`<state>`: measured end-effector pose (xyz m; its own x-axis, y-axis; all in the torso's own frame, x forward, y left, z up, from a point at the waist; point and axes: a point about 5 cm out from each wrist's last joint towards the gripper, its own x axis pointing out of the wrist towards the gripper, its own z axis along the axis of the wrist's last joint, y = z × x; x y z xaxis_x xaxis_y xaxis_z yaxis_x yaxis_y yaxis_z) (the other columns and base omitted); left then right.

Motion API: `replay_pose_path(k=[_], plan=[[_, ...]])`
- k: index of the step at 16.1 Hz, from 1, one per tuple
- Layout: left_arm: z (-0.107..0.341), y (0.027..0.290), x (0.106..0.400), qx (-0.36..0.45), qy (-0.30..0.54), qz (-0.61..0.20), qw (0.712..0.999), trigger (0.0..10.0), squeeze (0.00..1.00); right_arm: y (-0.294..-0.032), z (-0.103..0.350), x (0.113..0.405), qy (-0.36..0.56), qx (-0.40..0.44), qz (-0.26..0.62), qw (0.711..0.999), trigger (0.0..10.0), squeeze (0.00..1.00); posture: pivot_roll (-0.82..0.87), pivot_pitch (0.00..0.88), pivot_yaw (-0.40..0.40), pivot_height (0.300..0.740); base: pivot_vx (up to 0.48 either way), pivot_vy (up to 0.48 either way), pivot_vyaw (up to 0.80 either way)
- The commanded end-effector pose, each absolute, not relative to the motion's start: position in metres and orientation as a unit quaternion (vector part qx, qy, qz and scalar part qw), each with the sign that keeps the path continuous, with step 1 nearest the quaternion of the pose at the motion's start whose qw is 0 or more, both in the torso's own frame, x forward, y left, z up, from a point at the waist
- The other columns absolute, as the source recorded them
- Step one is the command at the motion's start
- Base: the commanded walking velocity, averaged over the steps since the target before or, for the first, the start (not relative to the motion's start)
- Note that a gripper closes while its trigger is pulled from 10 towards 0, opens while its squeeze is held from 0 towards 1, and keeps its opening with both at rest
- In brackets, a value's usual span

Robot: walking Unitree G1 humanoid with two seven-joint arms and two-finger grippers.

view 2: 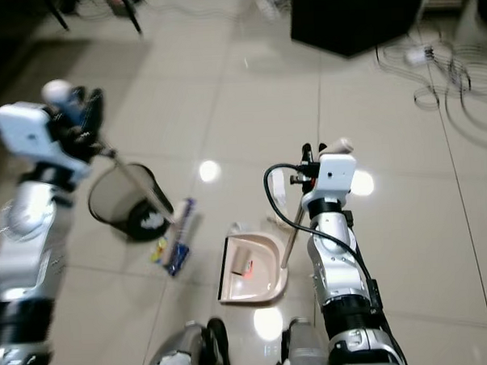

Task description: Sweep floor

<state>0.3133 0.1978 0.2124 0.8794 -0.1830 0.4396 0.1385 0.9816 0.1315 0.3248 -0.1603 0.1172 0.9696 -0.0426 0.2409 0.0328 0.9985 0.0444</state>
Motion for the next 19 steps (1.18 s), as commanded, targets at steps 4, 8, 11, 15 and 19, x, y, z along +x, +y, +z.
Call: replay_pose_path(k=[4,8,11,15,19], plan=[[0.202,0.230,0.286,0.099,-0.213,-0.027,0.972,10.0,0.00,-0.157,0.137,0.319,-0.163,0.072,-0.017,0.984,10.0,0.00,-0.01,0.048,0.098,0.740,0.000,0.000,0.00],[0.178,0.242,0.256,0.116,-0.149,0.008,0.982,10.0,0.00,-0.157,0.163,0.311,-0.172,0.136,-0.012,0.976,10.0,0.00,-0.01,0.037,0.090,0.740,0.000,0.000,0.00],[0.155,0.250,0.242,0.112,-0.100,0.037,0.988,10.0,0.00,-0.164,0.200,0.309,-0.200,0.164,-0.018,0.966,10.0,0.00,-0.02,0.033,0.086,0.740,0.000,0.000,0.00],[0.151,0.239,0.252,0.127,-0.081,0.052,0.987,10.0,0.00,-0.176,0.245,0.312,-0.219,0.180,-0.011,0.959,10.0,0.00,-0.03,0.027,0.082,0.740,0.000,0.000,0.00],[0.153,0.224,0.268,0.141,-0.097,0.039,0.985,10.0,0.00,-0.174,0.269,0.319,-0.212,0.124,0.021,0.969,10.0,0.00,-0.04,0.020,0.081,0.740,0.156,0.000,0.00]])
